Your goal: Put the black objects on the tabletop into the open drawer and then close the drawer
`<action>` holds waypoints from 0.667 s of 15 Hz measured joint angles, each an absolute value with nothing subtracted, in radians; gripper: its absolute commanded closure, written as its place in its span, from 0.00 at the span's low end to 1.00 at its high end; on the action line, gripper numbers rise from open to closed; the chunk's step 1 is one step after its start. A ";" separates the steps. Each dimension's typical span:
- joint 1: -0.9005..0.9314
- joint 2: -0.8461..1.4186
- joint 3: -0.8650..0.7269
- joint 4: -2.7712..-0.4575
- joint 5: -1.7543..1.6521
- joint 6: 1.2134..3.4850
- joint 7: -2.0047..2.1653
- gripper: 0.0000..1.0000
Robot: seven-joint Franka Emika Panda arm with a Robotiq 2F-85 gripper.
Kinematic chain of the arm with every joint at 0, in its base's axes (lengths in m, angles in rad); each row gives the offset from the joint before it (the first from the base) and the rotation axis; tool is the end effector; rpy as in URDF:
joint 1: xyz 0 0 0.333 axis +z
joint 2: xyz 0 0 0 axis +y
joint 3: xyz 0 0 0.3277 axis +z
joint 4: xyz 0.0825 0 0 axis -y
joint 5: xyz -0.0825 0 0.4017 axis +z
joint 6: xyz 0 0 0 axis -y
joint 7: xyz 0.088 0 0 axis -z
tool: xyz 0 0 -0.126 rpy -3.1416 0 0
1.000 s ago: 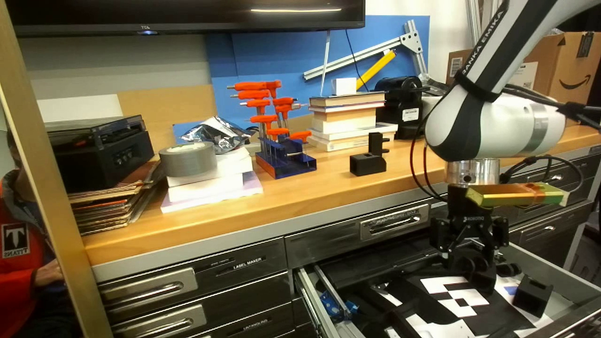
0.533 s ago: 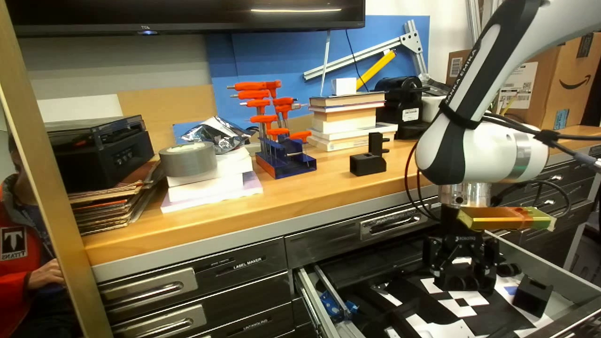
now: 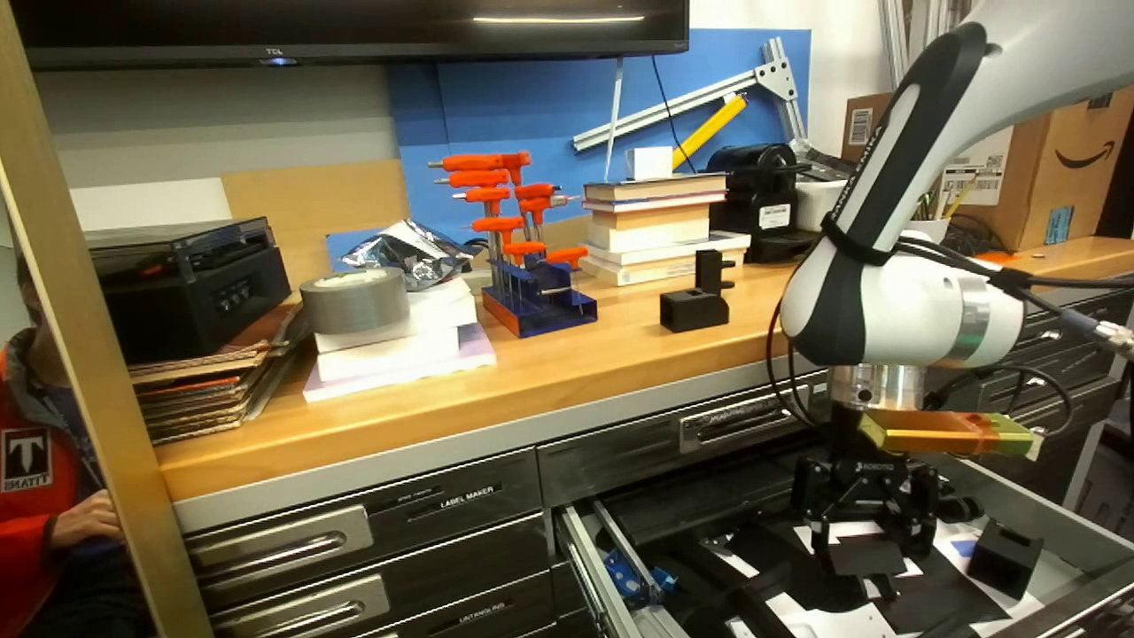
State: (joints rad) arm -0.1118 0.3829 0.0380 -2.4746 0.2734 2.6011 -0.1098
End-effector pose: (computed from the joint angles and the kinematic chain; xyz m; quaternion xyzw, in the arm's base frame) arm 0.4423 -0.0335 0.0995 -0.9841 0.1076 0.1211 0.0732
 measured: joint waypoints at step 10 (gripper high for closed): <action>-0.121 0.269 0.040 -2.517 0.282 2.679 -0.105 0.00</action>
State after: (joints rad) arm -0.1210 0.2691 0.0400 -2.5167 0.2818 2.6790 -0.1052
